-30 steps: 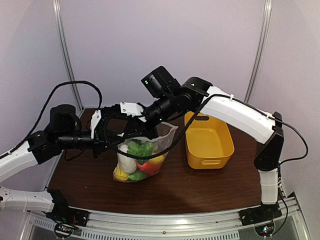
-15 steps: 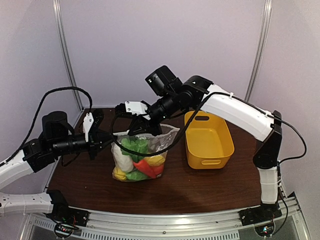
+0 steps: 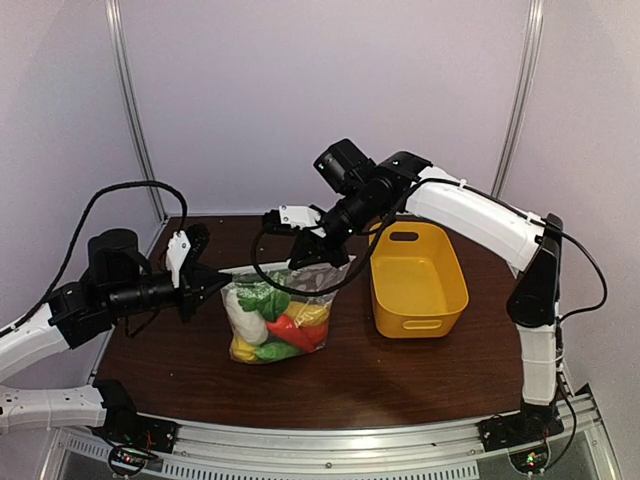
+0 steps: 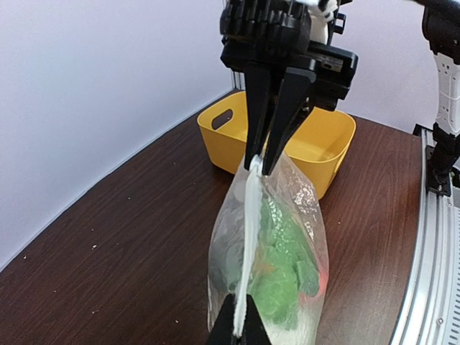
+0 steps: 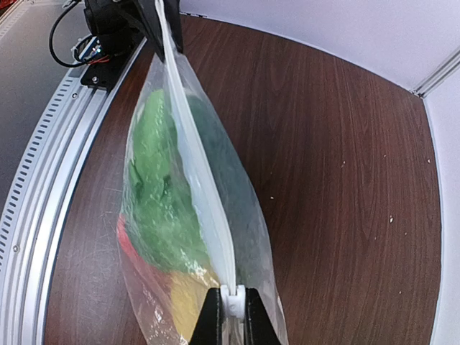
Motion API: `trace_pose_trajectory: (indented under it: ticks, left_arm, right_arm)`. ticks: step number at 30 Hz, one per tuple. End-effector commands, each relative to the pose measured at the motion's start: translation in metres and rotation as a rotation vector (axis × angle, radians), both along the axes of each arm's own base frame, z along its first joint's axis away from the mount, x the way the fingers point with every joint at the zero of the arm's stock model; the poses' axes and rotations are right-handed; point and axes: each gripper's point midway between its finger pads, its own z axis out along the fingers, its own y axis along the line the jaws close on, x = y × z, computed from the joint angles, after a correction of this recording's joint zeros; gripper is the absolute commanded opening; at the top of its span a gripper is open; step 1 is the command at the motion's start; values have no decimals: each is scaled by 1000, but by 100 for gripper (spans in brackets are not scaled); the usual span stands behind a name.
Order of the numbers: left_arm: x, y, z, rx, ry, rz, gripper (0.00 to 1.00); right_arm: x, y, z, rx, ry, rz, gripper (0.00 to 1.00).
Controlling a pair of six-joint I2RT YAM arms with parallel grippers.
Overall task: Place the food in the zip-top bag and seal the zipper
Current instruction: Zip the zipper on the zipper food storage bag.
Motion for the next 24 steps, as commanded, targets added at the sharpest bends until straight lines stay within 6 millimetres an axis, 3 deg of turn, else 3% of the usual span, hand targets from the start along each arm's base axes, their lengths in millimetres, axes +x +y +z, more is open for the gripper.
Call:
trace_pose_trajectory:
  ticks: [1, 13, 24]
  left_arm:
    - [4, 5, 16, -36, -63, 30, 0]
    - [4, 10, 14, -42, -69, 50, 0]
    - [5, 9, 12, -41, -67, 53, 0]
  right_arm:
    - [23, -48, -14, -121, 1, -109, 0]
    - [50, -92, -21, -164, 14, -192, 0]
    - [57, -110, -19, -168, 21, -224, 0]
